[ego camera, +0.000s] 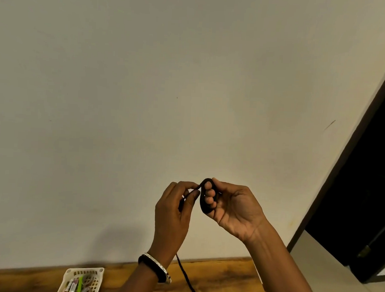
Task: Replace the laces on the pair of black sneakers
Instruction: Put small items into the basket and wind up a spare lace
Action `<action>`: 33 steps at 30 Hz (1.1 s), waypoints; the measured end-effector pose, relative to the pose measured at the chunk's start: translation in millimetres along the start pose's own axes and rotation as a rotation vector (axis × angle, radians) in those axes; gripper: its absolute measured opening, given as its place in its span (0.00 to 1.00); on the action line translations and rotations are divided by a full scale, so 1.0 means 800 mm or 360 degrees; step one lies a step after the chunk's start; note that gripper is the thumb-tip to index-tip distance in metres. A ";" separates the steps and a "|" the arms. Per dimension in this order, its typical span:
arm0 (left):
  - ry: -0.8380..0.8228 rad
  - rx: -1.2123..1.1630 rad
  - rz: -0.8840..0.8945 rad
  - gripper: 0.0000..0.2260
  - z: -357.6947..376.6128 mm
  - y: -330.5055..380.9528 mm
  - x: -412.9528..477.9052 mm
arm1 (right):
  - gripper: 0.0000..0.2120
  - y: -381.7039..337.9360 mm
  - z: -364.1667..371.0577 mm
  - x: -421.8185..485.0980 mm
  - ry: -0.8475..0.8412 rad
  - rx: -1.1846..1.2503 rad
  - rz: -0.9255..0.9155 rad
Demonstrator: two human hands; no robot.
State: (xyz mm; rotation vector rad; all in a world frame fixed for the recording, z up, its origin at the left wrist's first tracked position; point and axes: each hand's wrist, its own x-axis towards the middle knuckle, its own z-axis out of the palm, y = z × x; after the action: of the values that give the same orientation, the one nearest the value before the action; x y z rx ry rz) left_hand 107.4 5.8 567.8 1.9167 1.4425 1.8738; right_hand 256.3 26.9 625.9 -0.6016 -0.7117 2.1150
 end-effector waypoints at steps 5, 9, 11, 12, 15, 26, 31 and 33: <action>-0.0014 0.0070 -0.0012 0.06 0.000 -0.010 -0.002 | 0.10 -0.003 -0.003 0.001 -0.0010 0.0047 0.0008; -0.0163 -0.0057 -0.0227 0.08 0.005 -0.007 -0.003 | 0.11 0.005 -0.006 0.004 -0.0026 -0.0042 -0.0165; -0.0244 -0.0146 -0.0393 0.10 0.007 -0.005 -0.005 | 0.12 0.011 -0.007 0.007 -0.0008 -0.0152 -0.0364; -0.0284 -0.0200 -0.0515 0.10 0.007 -0.004 -0.004 | 0.13 0.013 -0.008 0.009 -0.0011 -0.0200 -0.0466; -0.0463 -0.0416 -0.0871 0.07 0.003 -0.003 0.000 | 0.17 0.017 -0.010 0.015 0.0011 -0.0362 -0.0743; -0.0662 -0.0782 -0.1165 0.15 -0.034 0.013 0.029 | 0.31 0.033 -0.047 0.019 0.0063 -0.1876 -0.1000; -0.0528 -0.1106 -0.1400 0.13 -0.046 0.015 0.045 | 0.19 0.048 -0.053 0.027 0.0128 -0.2517 -0.1325; -0.0468 -0.1234 -0.1540 0.12 -0.046 0.015 0.046 | 0.12 0.049 -0.052 0.031 0.0181 -0.2556 -0.1427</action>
State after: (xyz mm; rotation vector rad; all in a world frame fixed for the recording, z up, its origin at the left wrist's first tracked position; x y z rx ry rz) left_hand 76.1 4.7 611.0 0.8273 1.0053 1.2867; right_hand 247.0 38.5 565.6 -0.8932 -2.0686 0.3582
